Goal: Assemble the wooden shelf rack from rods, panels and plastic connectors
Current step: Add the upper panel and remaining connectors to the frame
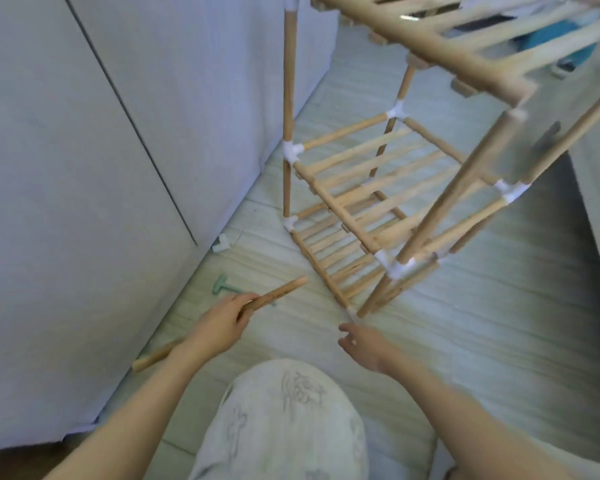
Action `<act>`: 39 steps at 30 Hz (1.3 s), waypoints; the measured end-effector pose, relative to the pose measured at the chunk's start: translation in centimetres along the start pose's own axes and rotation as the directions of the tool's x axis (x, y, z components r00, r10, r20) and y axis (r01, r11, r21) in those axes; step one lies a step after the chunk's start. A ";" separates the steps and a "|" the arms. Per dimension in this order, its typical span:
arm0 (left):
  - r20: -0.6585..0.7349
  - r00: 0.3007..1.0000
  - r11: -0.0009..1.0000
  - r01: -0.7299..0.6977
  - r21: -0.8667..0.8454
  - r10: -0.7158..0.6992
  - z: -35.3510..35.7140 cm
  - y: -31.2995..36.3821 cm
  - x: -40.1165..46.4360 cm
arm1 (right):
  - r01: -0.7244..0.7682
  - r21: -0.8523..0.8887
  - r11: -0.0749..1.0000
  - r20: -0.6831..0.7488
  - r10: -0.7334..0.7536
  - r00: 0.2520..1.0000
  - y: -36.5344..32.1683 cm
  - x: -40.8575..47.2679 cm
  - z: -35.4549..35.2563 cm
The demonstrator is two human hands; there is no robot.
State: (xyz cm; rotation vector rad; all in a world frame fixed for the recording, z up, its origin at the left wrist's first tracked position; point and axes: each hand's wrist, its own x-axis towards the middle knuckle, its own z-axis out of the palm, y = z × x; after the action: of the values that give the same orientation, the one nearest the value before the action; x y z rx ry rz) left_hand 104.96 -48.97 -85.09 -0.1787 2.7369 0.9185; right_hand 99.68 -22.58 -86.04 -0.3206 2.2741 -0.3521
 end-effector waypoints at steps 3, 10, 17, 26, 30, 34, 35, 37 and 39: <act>-0.215 0.968 0.988 -0.146 -0.057 0.131 -4.1 4.1 -1.1 | 0.023 0.063 0.998 -0.030 -0.021 0.999 0.3 -3.8 -4.8; -0.581 0.759 0.911 -0.406 -0.071 0.293 -12.0 15.3 -4.1 | 0.154 0.209 0.966 -0.435 -0.049 0.899 1.2 -12.6 -15.9; -0.599 0.644 0.828 -0.558 0.057 0.476 -14.2 24.8 -5.0 | 0.463 0.542 0.701 -0.596 -0.067 0.800 -0.5 -17.2 -18.4; -0.601 0.607 0.810 -0.573 0.123 0.521 -14.5 26.9 -3.1 | 0.461 0.331 0.823 -0.585 -0.204 0.785 -4.9 -15.3 -17.5; -0.593 0.607 0.820 -0.545 0.176 0.530 -15.3 26.5 -2.8 | 0.514 0.504 0.694 -0.407 -0.334 0.850 -6.0 -15.3 -17.5; -0.529 0.596 0.794 -0.510 0.330 0.603 -15.5 27.7 -2.5 | 0.496 0.462 0.735 -0.563 -0.189 0.804 -4.5 -14.8 -18.7; -0.506 0.589 0.775 -0.507 0.376 0.630 -15.5 28.3 -2.3 | 0.500 0.477 0.723 -0.634 -0.111 0.765 -3.6 -14.7 -19.3; -0.449 0.567 0.722 -0.503 0.475 0.690 -15.3 30.0 -1.8 | 0.522 0.531 0.667 -0.749 0.082 0.657 -1.4 -14.9 -20.8; -0.410 0.538 0.670 -0.492 0.556 0.736 -15.1 31.9 -1.0 | 0.555 0.594 0.582 -0.788 0.281 0.548 1.1 -15.2 -22.5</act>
State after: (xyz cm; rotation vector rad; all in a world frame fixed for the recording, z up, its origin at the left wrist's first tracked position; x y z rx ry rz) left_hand 96.83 -32.74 -54.78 0.8122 3.6229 0.4522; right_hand 92.59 -13.08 -61.57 0.2180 2.6118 -1.9875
